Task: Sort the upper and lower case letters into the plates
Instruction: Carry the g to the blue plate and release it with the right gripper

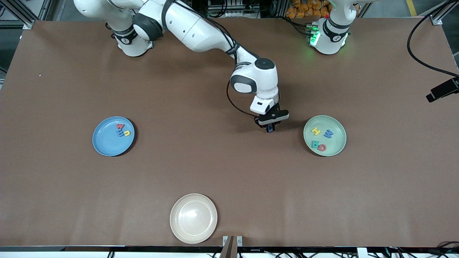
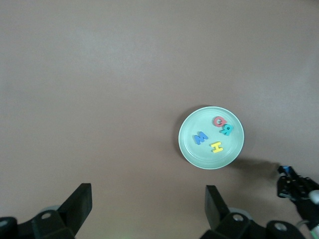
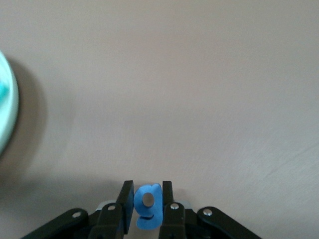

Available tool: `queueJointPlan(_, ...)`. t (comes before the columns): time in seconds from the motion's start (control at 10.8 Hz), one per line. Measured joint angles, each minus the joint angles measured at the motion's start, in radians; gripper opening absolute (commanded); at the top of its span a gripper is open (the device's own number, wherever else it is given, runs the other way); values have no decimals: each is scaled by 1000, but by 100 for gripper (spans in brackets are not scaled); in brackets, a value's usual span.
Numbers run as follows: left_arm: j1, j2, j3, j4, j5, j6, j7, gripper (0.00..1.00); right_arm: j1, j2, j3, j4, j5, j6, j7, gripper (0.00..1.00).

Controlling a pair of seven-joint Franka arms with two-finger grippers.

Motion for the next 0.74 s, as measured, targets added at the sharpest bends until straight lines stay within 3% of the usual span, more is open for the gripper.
queueJointPlan(0.28, -2, 3, 0, 0, 0, 0, -15, 100, -91, -108, 64, -29, 2, -46, -35, 0)
queueJointPlan(0.74, 2, 12, 9, -1, 0, 0, 7, 100, -313, -415, 250, -306, 16, -118, -117, 0)
